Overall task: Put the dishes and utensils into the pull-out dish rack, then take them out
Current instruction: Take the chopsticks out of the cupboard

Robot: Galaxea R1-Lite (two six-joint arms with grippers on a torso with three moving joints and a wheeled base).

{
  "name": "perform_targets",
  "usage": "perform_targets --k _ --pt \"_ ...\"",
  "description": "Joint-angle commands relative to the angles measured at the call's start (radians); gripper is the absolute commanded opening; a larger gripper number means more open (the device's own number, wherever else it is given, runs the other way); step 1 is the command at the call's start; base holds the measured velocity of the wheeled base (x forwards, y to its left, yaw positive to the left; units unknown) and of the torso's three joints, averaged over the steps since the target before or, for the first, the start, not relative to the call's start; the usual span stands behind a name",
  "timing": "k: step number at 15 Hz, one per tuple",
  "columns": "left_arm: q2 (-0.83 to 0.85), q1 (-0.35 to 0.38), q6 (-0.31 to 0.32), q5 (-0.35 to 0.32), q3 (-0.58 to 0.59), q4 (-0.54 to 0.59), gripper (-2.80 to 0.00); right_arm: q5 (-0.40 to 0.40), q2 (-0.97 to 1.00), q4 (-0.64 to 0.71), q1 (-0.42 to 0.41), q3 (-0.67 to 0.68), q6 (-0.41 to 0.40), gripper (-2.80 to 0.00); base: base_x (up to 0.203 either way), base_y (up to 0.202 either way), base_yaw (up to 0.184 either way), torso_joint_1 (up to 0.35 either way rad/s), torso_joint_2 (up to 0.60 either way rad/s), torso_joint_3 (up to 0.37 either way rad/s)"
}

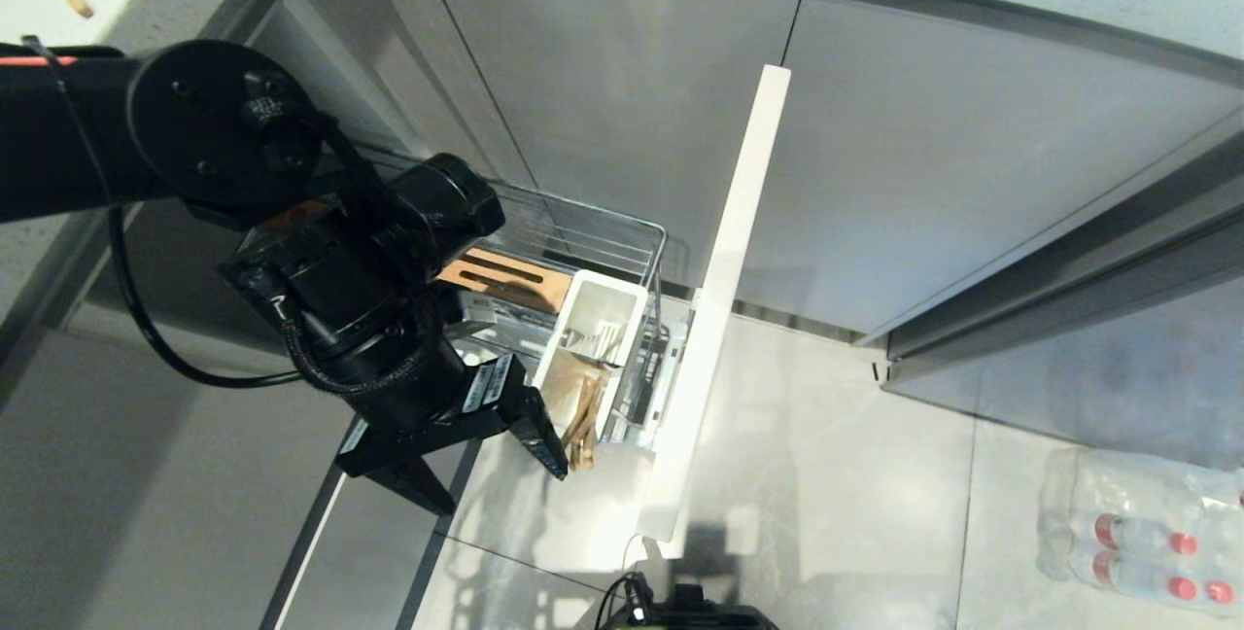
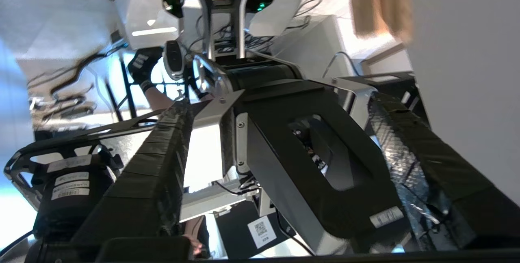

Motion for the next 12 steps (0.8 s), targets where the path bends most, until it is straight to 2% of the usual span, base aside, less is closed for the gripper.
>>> perform_targets --k 1,7,12 --pt "0.041 0.001 -0.004 0.004 0.001 0.006 0.00 0.000 0.000 0.000 0.000 0.000 0.000 -2.80 0.000 0.000 0.000 0.000 0.00 0.000" --pt "0.078 0.017 -0.030 0.026 0.009 -0.047 0.00 0.000 0.000 0.000 0.000 0.000 0.000 -2.80 0.000 0.000 0.000 0.000 0.00 0.000" --pt "0.096 0.042 -0.045 0.096 0.007 -0.059 0.00 0.000 0.000 0.000 0.000 0.000 0.000 -2.80 0.000 0.000 0.000 0.000 0.00 0.000"
